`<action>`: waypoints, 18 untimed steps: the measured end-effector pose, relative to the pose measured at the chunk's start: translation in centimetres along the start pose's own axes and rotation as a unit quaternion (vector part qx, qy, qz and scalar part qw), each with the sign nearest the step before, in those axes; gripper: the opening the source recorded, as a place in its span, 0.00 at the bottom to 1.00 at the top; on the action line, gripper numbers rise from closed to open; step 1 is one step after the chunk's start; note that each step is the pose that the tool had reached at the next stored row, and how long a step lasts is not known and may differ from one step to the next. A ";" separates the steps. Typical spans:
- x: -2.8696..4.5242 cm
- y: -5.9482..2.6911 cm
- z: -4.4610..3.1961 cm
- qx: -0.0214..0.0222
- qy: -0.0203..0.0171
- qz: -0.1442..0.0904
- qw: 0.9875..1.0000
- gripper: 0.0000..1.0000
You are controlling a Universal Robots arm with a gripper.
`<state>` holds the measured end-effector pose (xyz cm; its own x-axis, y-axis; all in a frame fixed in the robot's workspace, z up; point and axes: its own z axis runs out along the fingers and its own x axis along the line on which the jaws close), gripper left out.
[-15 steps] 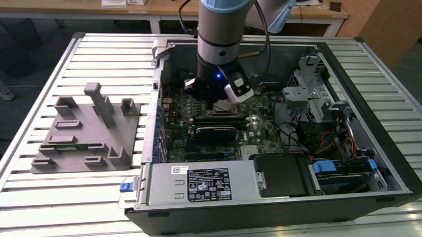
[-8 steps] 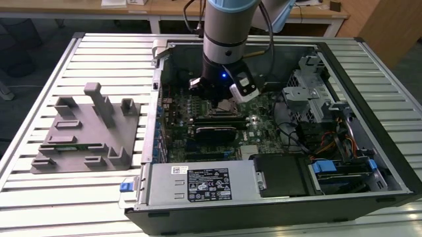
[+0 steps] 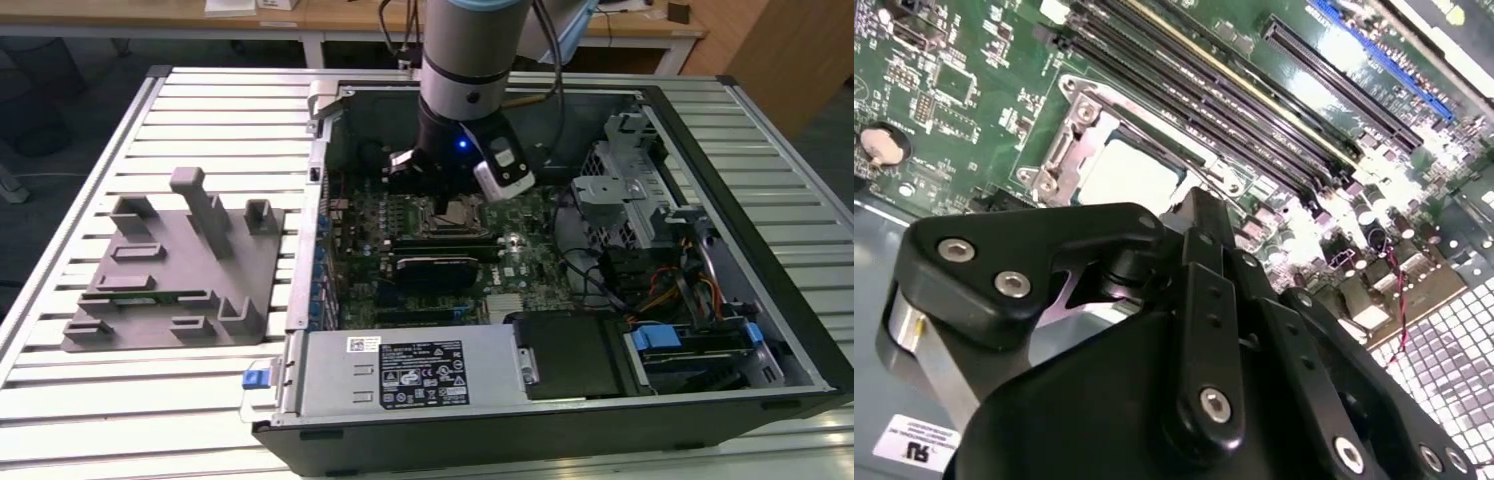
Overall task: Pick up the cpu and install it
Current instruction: 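Install the second cpu locking lever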
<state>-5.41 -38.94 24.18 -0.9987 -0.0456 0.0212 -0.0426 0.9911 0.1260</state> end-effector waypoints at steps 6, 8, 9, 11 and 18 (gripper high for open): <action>-0.29 -0.49 -0.08 0.001 0.007 0.005 1.000 0.11; -0.39 -0.71 -0.11 0.001 0.009 0.006 1.000 0.11; -0.40 -0.84 -0.13 0.001 0.010 0.007 1.000 0.11; -0.39 -1.17 -0.16 0.001 0.010 0.007 1.000 0.11; -0.17 -1.72 0.67 0.001 0.011 0.007 1.000 0.11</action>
<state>-5.19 -40.56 23.29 -0.9985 -0.0335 0.0440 -0.0279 0.9920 0.1235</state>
